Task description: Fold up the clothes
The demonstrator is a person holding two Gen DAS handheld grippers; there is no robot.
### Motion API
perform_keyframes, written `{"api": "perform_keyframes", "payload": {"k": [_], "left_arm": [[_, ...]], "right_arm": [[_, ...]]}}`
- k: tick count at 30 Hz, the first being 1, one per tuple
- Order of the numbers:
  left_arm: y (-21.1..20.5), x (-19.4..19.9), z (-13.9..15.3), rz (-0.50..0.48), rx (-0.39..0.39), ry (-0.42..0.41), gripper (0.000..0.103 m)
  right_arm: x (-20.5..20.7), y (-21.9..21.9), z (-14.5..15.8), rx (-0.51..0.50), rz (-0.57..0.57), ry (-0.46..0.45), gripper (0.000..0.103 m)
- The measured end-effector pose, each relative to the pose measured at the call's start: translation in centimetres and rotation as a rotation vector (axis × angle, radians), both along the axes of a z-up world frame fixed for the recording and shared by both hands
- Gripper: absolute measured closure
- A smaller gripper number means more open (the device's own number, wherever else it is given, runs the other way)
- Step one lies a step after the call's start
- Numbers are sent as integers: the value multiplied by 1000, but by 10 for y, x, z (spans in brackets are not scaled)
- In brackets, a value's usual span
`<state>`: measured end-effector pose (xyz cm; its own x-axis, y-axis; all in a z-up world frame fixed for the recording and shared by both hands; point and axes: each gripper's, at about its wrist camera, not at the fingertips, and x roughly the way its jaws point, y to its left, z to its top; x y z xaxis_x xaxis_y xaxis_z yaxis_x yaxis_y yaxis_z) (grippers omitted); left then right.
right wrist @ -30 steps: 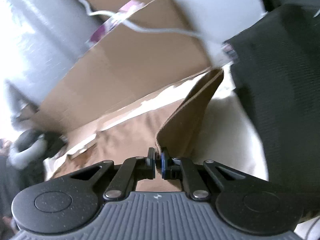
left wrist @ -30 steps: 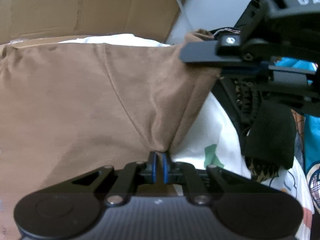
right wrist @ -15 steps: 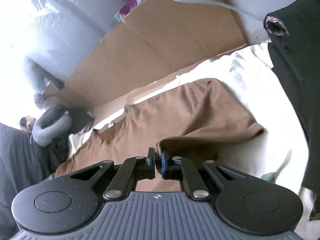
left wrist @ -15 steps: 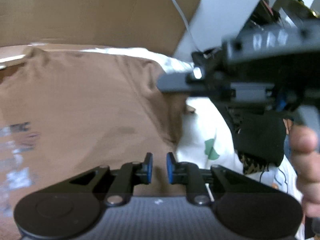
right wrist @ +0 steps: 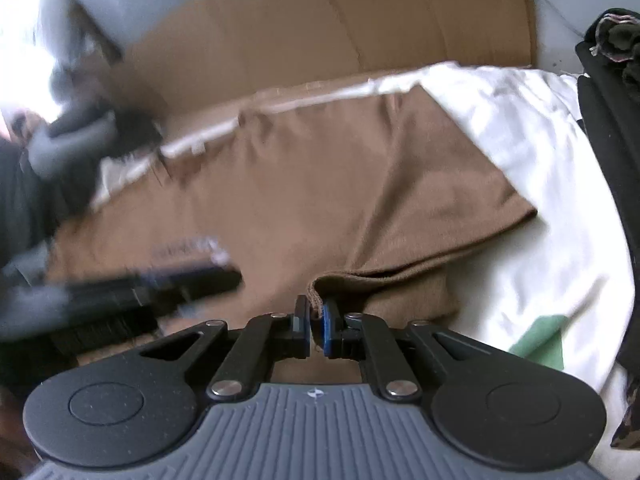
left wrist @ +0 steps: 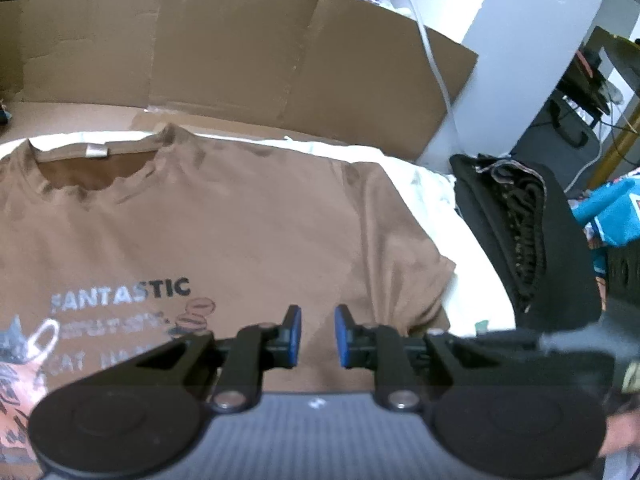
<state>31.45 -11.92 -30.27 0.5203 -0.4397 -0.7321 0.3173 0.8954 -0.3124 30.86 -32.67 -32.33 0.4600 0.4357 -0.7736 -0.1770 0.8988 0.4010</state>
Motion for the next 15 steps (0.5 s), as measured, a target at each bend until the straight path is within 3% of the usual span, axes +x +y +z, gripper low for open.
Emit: {"api": "perform_keyframes", "payload": {"k": [3, 4, 5, 8, 11, 15], "left_arm": [[1, -2, 2, -3, 10, -2, 84], [2, -3, 3, -5, 12, -4, 84], [2, -4, 4, -6, 16, -6, 84], [4, -3, 5, -2, 26, -9, 84], [8, -1, 5, 12, 28, -8, 84], [11, 1, 7, 23, 34, -8, 84]], "right_arm": [[-4, -1, -4, -8, 32, 37, 88], [-4, -4, -1, -2, 39, 42, 81], [-4, -9, 3, 1, 40, 34, 73], [-3, -32, 20, 8, 6, -15, 66], [4, -56, 30, -15, -79, -51, 64], [12, -81, 21, 43, -239, -12, 60]]}}
